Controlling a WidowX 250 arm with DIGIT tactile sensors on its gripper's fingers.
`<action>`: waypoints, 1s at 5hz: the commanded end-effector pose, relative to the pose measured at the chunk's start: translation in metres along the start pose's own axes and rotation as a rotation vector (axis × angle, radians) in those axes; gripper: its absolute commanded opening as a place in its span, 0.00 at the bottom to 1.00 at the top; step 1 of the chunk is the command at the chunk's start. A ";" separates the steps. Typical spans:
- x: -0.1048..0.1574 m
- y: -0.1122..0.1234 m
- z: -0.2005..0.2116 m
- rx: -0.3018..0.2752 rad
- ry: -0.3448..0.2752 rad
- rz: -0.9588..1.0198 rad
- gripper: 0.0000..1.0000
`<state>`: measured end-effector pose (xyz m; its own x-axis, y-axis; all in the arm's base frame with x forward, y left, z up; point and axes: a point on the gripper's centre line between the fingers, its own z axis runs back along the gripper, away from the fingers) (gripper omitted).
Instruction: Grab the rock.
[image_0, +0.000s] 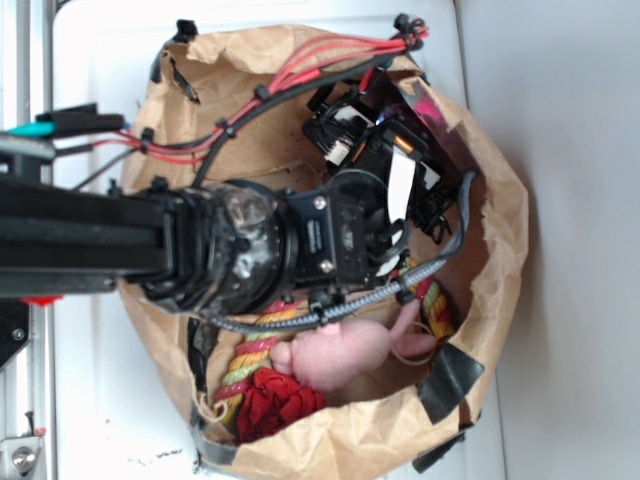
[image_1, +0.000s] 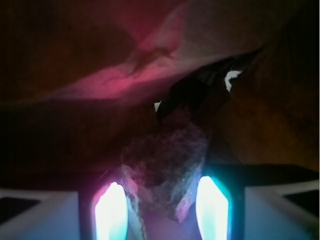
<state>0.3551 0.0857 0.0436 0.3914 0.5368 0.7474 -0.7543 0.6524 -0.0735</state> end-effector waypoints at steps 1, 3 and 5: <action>0.027 -0.006 0.006 -0.036 -0.051 0.034 0.00; 0.040 0.004 0.030 -0.096 0.006 0.031 0.00; 0.061 0.021 0.070 -0.204 0.111 0.027 0.00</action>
<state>0.3237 0.0762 0.1011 0.4941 0.6024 0.6268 -0.6516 0.7339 -0.1917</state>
